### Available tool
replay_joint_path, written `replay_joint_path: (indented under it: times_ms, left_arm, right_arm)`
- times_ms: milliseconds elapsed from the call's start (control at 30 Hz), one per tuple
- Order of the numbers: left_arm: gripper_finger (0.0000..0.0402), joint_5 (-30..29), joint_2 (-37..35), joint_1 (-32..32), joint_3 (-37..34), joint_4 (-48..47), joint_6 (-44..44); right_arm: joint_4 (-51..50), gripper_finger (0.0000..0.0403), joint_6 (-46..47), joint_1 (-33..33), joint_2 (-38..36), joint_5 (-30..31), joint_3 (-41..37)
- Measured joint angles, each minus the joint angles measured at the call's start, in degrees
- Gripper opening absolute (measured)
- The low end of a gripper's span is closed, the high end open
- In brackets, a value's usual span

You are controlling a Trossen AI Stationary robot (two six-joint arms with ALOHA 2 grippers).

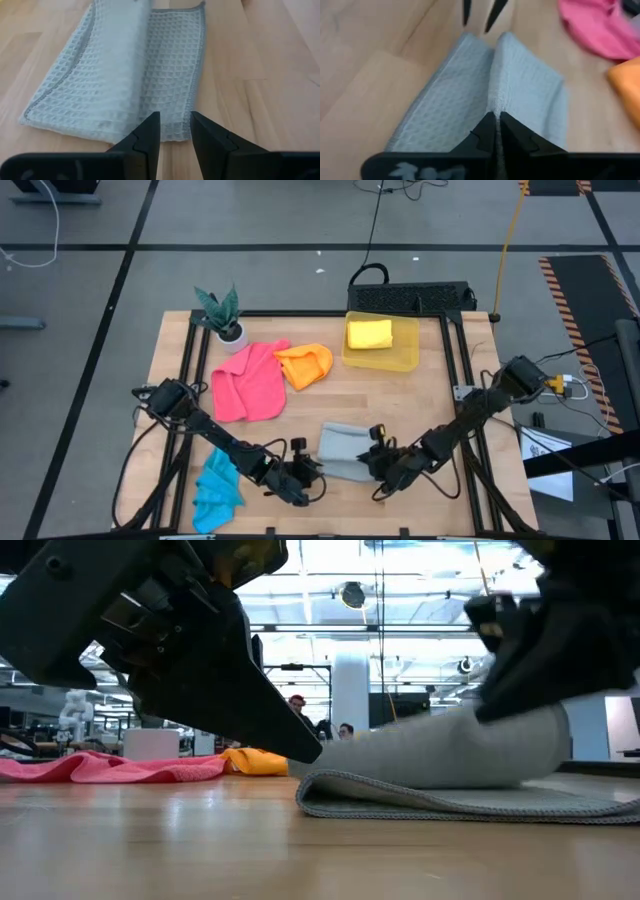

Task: Fold microfiber towels
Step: Fold the gray kitchen towel

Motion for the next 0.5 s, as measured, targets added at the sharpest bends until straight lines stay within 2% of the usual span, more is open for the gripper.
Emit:
replay_joint_path:
  times_ms: [167,500]
  left_arm:
    - [0.0111,0.0,0.0,0.0,0.0,0.3,0.2]
    - [0.0111,-0.7,0.0,-0.2,0.0,0.5,2.7]
  right_arm:
    - [-1.6,0.0004,0.1,-1.6,-3.2,4.3,0.0]
    - [-4.4,0.0003,-1.3,-8.2,-3.5,5.6,0.0]
